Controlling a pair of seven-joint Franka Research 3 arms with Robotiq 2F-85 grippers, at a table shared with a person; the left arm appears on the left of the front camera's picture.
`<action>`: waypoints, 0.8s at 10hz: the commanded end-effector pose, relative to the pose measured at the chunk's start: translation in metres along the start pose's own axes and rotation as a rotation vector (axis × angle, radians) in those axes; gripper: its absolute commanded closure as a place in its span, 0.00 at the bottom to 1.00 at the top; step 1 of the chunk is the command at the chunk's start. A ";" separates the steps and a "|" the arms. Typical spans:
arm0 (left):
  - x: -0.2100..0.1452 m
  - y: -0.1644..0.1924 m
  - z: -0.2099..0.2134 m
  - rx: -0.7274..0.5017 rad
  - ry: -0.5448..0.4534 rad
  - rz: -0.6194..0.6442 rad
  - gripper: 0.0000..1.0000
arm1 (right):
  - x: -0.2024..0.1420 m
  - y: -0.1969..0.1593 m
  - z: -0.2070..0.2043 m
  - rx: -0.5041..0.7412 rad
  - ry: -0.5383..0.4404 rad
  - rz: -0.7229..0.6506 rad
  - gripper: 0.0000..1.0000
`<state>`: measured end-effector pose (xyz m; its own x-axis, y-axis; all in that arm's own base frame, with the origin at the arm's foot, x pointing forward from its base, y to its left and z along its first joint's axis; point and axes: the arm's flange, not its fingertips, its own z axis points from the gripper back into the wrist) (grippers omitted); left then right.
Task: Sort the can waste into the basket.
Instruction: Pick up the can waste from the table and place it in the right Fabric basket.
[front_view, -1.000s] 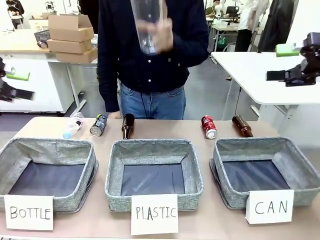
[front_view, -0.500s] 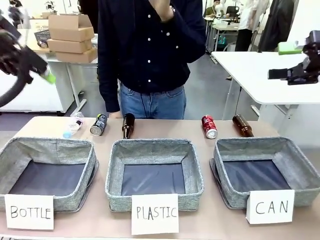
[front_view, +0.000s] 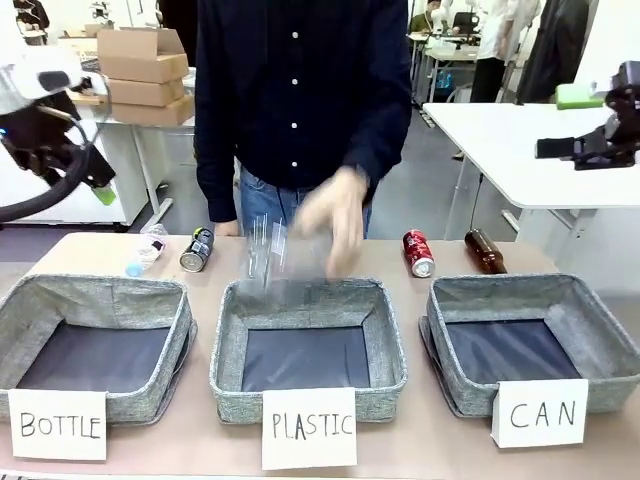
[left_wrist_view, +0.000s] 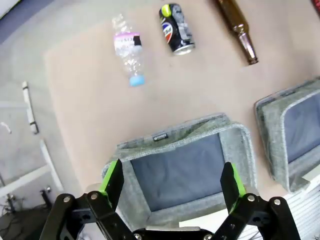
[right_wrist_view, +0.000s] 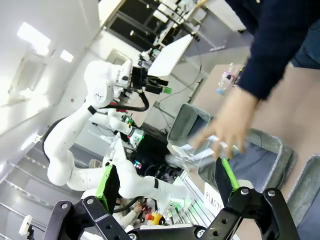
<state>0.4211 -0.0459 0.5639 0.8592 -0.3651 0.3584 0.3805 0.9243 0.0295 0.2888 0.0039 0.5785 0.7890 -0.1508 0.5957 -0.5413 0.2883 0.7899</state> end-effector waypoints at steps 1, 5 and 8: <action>0.002 -0.001 -0.010 0.012 0.025 -0.001 0.00 | 0.004 -0.001 -0.004 0.019 -0.013 0.031 0.00; 0.091 -0.037 -0.111 0.086 0.050 0.314 0.00 | 0.004 -0.001 -0.004 0.019 -0.013 0.031 0.00; 0.132 -0.032 -0.191 0.049 0.191 0.315 0.00 | 0.004 -0.001 -0.004 0.019 -0.013 0.031 0.00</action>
<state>0.5661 -0.1412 0.4141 0.9745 -0.0667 0.2143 0.0742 0.9969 -0.0275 0.2894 0.0043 0.5778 0.7890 -0.1473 0.5965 -0.5419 0.2910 0.7885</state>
